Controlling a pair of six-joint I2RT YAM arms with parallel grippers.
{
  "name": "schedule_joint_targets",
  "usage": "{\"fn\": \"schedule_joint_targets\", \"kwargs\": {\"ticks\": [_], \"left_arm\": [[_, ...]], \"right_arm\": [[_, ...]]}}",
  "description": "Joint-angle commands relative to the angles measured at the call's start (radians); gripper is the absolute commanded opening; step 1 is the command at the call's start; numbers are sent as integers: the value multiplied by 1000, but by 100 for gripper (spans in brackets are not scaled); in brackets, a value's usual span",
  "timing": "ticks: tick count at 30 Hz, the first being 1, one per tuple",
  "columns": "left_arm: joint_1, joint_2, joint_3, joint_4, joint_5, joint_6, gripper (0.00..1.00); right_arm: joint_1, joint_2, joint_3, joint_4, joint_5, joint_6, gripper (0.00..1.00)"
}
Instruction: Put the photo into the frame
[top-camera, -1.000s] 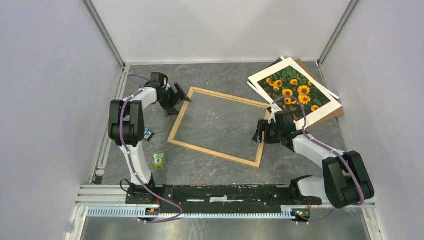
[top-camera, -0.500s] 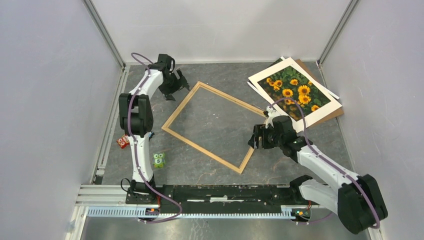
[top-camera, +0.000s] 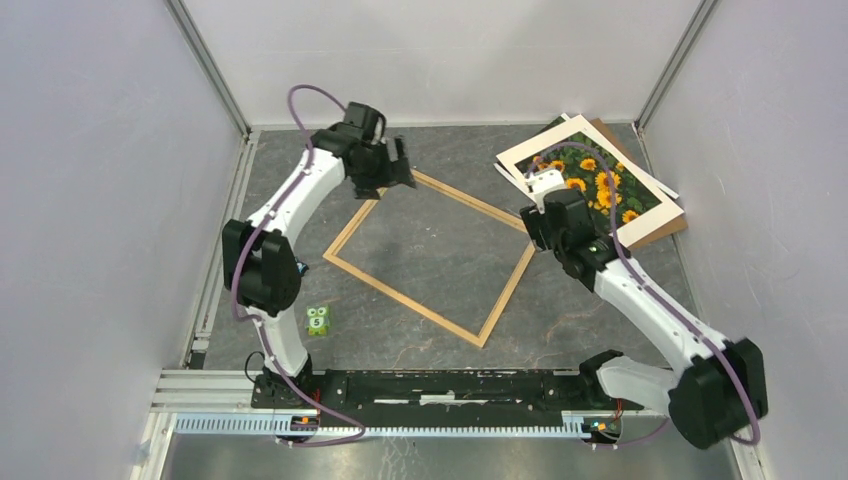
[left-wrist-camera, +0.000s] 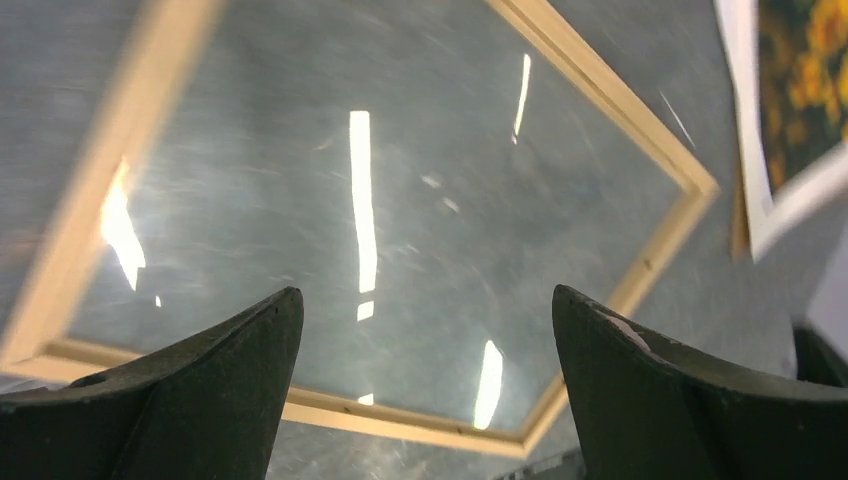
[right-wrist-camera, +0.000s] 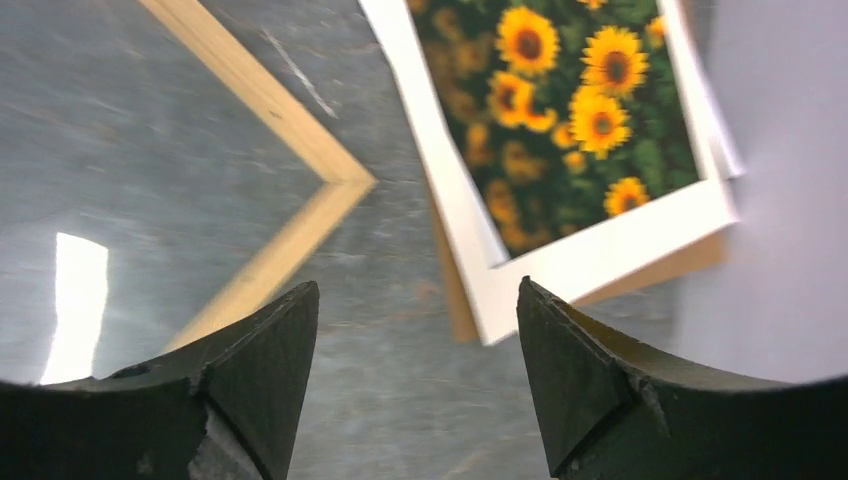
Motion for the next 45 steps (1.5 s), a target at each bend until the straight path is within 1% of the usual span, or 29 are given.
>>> {"fn": "schedule_joint_targets", "kwargs": {"ticks": [1,2,3,5,7,9,10,17,24,30,35,45], "left_arm": [[-67,-109,-77,76,78,67,100],[-68,-128,-110,100,74,58,100],[-67,-140,-121,112,74,50,100],[-66,-137,-114,111,97,49,100],[-67,-134,-118,112,134,35,100],[-67,-134,-126,125,183,23,100],[-69,-143,-134,130,195,17,100],[-72,-160,-144,150,244,0,100],[-73,-161,-150,157,253,-3,100],[-72,-154,-157,165,257,-5,100],[-72,-150,-156,165,253,-3,100],[-71,-147,-160,169,258,-3,100]], "right_arm": [[10,154,73,-21,289,-342,79],[9,180,74,-3,375,-384,79],[6,211,68,23,418,-427,79],[-1,266,53,84,440,-505,77],[-5,327,35,144,449,-578,72],[-5,390,32,171,461,-622,62],[-5,421,9,242,464,-643,49],[-10,521,-33,324,525,-635,50],[-32,563,-40,328,459,-591,48],[-42,579,-64,369,432,-582,50],[-73,592,-81,393,397,-573,50],[-77,601,-91,397,363,-568,50]]}}
